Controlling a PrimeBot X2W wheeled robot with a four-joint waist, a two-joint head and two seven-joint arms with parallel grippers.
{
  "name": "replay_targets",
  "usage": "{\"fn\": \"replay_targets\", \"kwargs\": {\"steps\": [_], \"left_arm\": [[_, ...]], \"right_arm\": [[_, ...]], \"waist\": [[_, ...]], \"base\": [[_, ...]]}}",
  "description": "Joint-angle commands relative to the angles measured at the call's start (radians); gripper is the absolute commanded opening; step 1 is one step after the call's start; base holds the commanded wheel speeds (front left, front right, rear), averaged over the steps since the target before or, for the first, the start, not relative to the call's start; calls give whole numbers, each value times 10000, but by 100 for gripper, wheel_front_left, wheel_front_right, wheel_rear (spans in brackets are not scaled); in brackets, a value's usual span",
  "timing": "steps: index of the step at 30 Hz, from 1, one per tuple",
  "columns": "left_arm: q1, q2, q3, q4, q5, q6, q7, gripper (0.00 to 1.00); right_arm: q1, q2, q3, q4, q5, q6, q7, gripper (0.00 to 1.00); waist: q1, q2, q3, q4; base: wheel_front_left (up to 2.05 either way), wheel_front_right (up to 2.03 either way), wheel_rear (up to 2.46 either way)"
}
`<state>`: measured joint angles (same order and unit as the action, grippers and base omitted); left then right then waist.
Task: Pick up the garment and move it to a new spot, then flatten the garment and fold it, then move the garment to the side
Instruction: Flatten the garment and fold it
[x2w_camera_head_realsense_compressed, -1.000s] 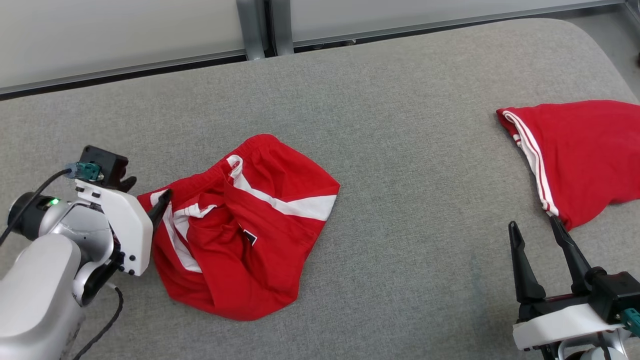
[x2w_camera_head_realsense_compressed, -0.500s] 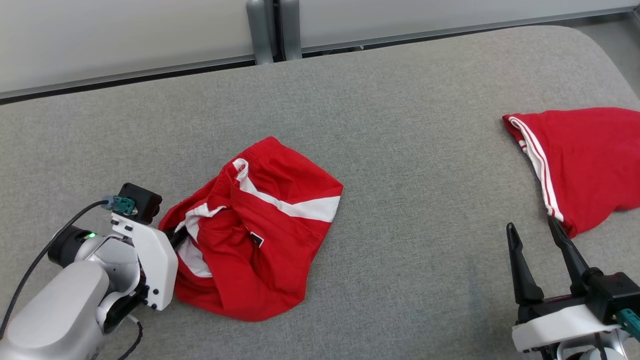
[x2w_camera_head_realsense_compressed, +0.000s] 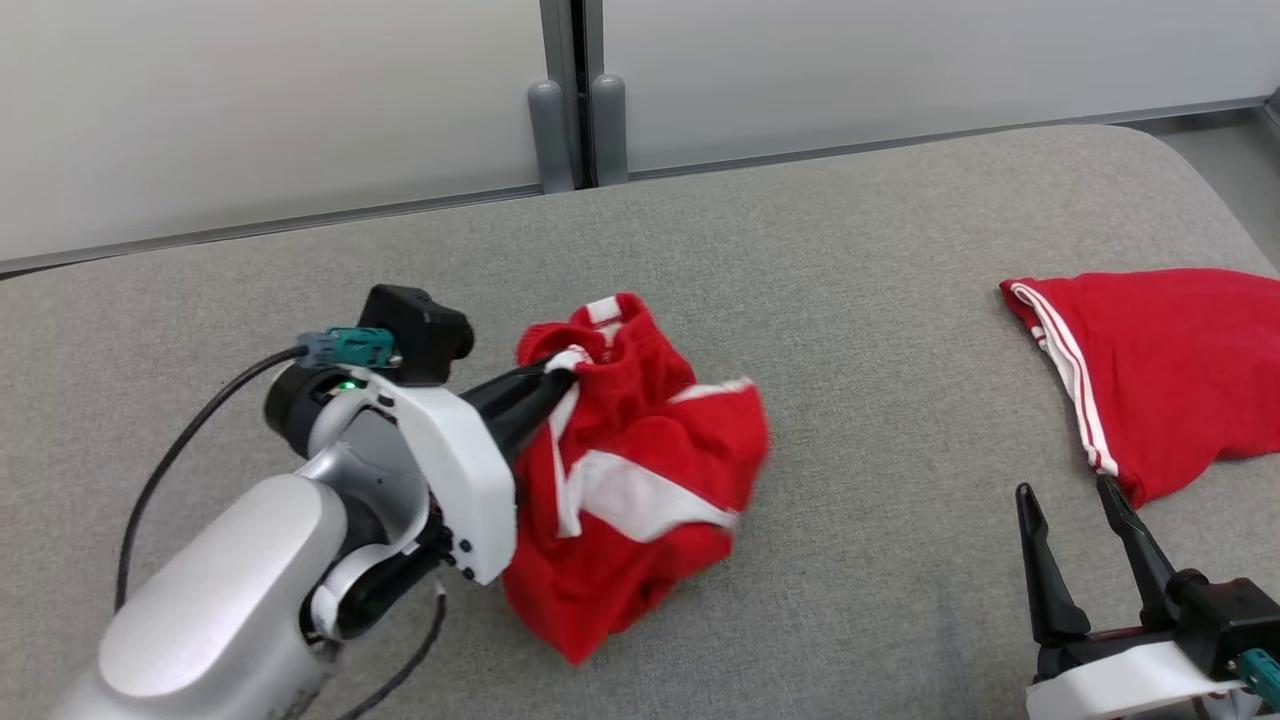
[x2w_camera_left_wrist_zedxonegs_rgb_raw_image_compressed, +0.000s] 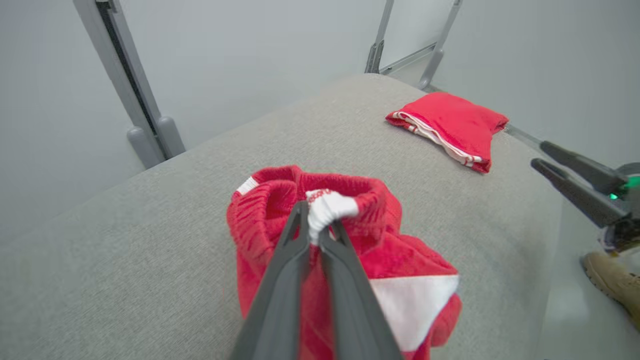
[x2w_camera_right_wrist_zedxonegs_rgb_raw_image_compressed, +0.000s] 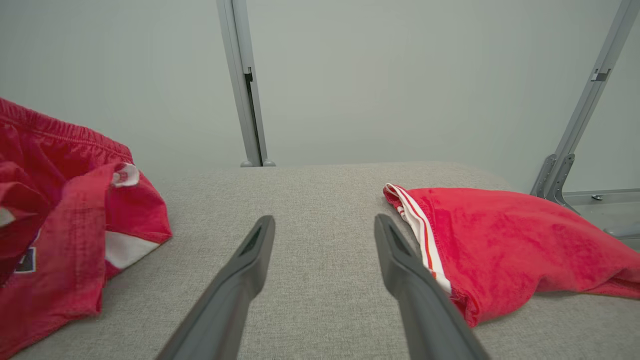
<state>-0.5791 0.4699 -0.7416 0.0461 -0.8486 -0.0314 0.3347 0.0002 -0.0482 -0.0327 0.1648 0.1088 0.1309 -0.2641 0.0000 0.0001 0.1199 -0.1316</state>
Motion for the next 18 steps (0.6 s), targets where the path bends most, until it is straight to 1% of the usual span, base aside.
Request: {"fn": "replay_targets", "kwargs": {"steps": [1, 3, 5, 6, 8, 11, 13, 15, 18], "left_arm": [[-152, -171, 35, -344, -39, 239, 61, 0], [-315, -641, 105, -740, -201, 564, 87, 0], [-545, -957, 115, -892, -45, 899, 55, 0], [-675, -1120, 68, -872, 83, 1041, 61, 0], [-905, -1705, 107, -754, 116, 1351, -113, 0], [-1335, -2460, 150, -359, 247, 1691, -431, 0], [-1567, -2928, 92, -3, 314, 1809, -606, 0], [-1791, -3362, -11, 321, 301, 1788, -732, 0], [-2113, -3729, -244, 731, 339, 1695, -823, 0]], "right_arm": [[68, -50, -39, 4, 80, -2, -2, 100], [63, -51, -60, 41, 126, -2, -2, 100], [23, -53, -96, 55, 176, -2, -2, 100], [-8, -51, -111, 60, 184, -2, -2, 100], [-69, -50, -147, 70, 219, -2, -2, 100], [-157, -51, -169, 94, 254, -2, -2, 100], [-230, -50, -160, 113, 263, -2, -2, 100], [-305, -50, -161, 123, 283, -2, -2, 100], [-308, -50, -210, 154, 311, -2, -2, 100]], "waist": [[0, -1, -79, 20], [0, -1, -118, 29], [0, -1, -150, 21], [0, -1, -162, 11], [0, -1, -176, -8], [0, -1, -160, -74], [0, -1, -129, -127], [0, -1, -102, -180], [0, -1, -98, -245]], "base": [[0, 0, 0], [0, 0, 0], [0, 0, 0], [0, 0, 0], [0, 0, 0], [0, 0, 0], [0, 0, 0], [0, 0, 0], [0, 0, 0]]}}
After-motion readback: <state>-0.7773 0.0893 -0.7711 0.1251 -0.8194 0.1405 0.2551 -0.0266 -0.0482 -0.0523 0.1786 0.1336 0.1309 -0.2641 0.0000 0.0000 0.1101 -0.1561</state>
